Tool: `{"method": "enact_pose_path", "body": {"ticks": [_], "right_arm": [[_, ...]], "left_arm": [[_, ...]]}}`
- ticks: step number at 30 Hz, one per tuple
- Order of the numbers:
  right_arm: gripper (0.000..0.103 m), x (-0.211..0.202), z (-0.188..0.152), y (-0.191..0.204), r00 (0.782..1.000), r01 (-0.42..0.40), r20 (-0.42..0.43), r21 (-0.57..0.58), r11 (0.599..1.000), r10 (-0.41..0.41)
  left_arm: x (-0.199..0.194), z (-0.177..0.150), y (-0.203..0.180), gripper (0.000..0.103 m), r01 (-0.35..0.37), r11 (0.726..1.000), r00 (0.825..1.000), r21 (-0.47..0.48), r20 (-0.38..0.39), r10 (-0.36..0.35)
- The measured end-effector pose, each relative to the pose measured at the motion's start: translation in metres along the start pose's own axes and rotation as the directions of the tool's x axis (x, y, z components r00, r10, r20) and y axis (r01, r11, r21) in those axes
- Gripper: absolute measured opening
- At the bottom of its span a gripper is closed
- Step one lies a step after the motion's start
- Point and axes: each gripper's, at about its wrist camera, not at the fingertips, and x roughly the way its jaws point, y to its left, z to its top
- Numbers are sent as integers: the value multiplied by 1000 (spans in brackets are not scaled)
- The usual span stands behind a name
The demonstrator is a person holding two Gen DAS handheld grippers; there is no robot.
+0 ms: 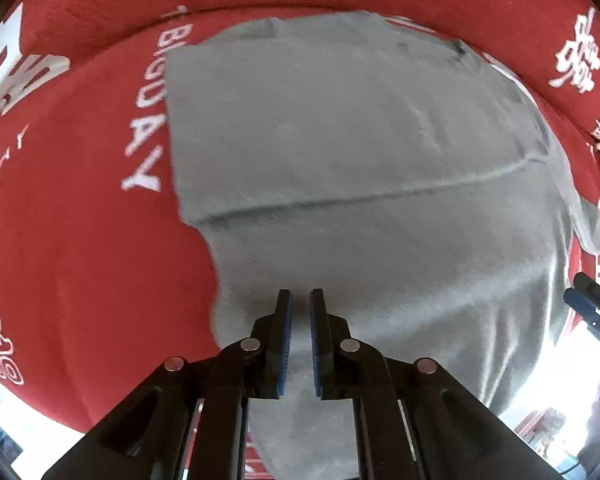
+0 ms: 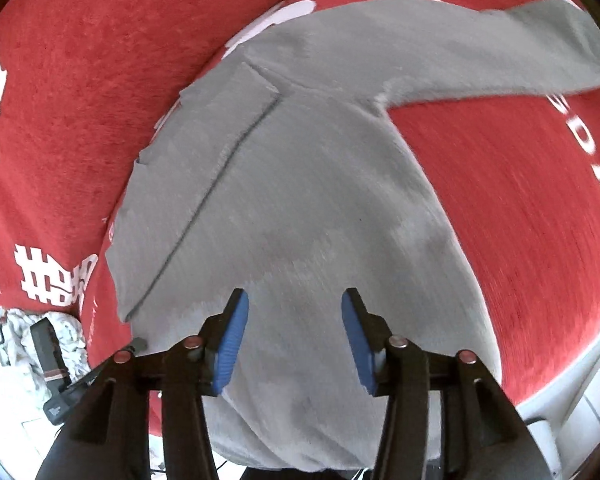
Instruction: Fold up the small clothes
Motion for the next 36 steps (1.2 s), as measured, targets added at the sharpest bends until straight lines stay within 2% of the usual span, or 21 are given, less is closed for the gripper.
{"method": "enact_pose_path", "body": {"ticks": [1, 2, 3, 4, 5, 8, 10, 11, 15, 19, 22, 27, 32, 36], "right_arm": [[54, -3, -3, -3, 1000, -5, 3, 10, 1000, 5], [54, -3, -6, -4, 1000, -9, 7, 19, 1000, 8], [54, -6, -9, -6, 1000, -12, 10, 25, 1000, 11], [54, -8, -12, -8, 1000, -18, 14, 36, 999, 17], [54, -9, -14, -10, 1000, -22, 17, 42, 999, 21], [55, -13, -20, -15, 999, -43, 26, 64, 997, 41], [64, -13, -23, -18, 998, -50, 27, 73, 996, 48], [65, -14, -24, -20, 998, -52, 29, 76, 996, 50], [65, -15, -23, -29, 998, -59, 17, 86, 994, 58], [65, -19, -11, -37, 998, -59, 6, 81, 995, 58], [66, -28, 5, -46, 997, -69, 24, 75, 995, 67], [66, -42, 34, -86, 994, -90, 68, 158, 983, 81], [67, -62, 62, -143, 984, -131, 153, 289, 948, 89], [68, -70, 80, -183, 978, -155, 190, 363, 919, 90]], "left_arm": [[-1, -3, -5, 16, -2, 1000, 1000, 7, 1, 2], [-2, -5, -10, 55, -6, 1000, 1000, 15, 1, 6], [-3, -7, -15, 82, -12, 1000, 1000, 21, 6, 12], [-6, -10, -18, 101, -22, 999, 999, 25, 26, 22], [-10, -12, -22, 102, -25, 999, 998, 35, 53, 23], [-8, -18, -42, 102, -49, 992, 998, 114, 31, 46], [-6, -21, -51, 102, -72, 988, 997, 138, 28, 69], [-5, -22, -57, 102, -89, 985, 996, 148, 30, 85], [-1, -19, -72, 102, -117, 984, 993, 132, 24, 115], [9, -13, -90, 102, -68, 991, 996, 119, -50, 74], [12, -3, -111, 102, -69, 989, 996, 133, -44, 75], [15, 11, -156, 102, -39, 988, 999, 152, -26, 43], [25, 22, -214, 102, -36, 975, 998, 220, -33, 44], [31, 32, -248, 102, -18, 972, 999, 235, -41, 29]]}}
